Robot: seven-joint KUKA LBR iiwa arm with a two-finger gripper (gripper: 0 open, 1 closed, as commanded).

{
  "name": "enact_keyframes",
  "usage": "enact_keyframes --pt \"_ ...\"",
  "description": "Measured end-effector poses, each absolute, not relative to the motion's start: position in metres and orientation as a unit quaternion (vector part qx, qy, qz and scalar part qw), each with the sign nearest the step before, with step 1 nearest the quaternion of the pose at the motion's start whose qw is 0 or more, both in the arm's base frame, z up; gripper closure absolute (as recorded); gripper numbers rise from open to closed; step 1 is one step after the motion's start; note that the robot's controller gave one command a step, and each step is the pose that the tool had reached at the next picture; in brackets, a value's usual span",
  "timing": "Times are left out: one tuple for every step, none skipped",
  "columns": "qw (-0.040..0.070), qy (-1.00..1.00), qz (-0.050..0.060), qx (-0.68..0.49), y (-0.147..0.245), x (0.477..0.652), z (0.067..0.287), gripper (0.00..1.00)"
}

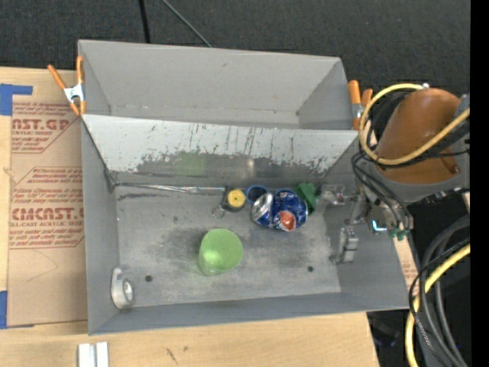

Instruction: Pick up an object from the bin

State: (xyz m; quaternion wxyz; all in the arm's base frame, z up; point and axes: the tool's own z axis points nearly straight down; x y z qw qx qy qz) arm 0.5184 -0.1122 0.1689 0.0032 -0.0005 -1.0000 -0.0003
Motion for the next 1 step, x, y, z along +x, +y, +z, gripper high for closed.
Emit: enact_keyframes --pt "-0.001 -0.993 -0.001 0.120 -0.0658 0.5901 0.1098 0.00"
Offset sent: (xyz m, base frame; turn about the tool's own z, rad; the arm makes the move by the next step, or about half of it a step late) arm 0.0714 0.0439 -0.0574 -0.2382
